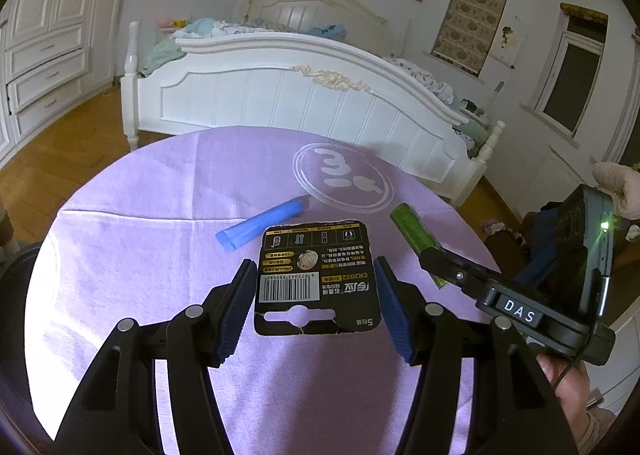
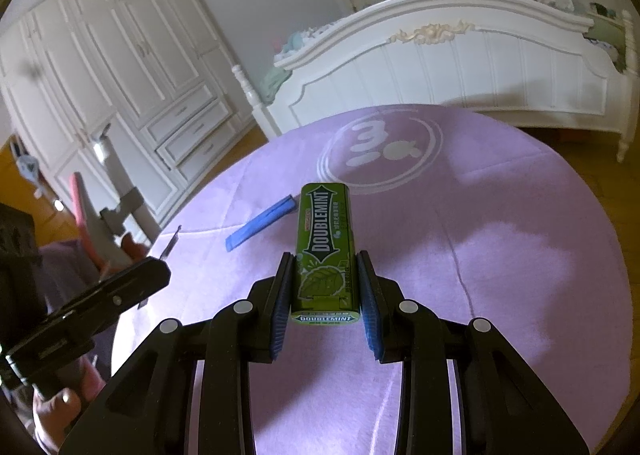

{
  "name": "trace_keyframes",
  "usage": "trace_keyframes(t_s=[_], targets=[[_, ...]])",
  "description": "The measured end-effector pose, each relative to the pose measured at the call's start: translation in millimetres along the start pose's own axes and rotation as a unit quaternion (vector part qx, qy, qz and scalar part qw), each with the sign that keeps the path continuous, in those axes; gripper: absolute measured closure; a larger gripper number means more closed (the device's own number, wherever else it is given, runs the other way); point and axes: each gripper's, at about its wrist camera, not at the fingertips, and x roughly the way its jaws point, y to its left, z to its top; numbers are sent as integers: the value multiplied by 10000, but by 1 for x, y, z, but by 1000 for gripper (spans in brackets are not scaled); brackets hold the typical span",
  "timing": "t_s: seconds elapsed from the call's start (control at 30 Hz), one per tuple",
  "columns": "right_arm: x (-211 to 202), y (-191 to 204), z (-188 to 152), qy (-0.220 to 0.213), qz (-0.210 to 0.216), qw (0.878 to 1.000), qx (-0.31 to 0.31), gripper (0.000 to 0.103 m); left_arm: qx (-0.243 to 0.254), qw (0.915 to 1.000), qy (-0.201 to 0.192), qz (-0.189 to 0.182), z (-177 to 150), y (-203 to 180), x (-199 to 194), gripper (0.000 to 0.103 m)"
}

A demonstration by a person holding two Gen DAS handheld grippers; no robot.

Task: Collect trash
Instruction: 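Lift the Doublemint pack and black battery card off the table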

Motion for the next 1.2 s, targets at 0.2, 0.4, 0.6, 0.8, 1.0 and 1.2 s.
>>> trace_keyframes(t_s=[0.2,0.4,0.6,0.8,1.0,1.2], targets=[[-1,3,1,1,3,10000,-4,71,-28,10000,-36,27,2,14,-5,44],[-2,3,1,10,-1,10000,1,71,-23,10000,-92,-7,6,23,-12,44],[-9,7,7,-53,70,10000,-44,71,-209,9993,-262,136,3,43,-40,44],[-9,27,10,-53,230,9995,-216,71,-346,9980,-395,351,-6,62,-71,44],[-2,56,13,68,342,9983,-468,71,-512,9965,-460,473,-14,82,-86,44],[17,105,15,300,521,9936,-954,71,-786,9934,-615,558,-19,112,-95,44]])
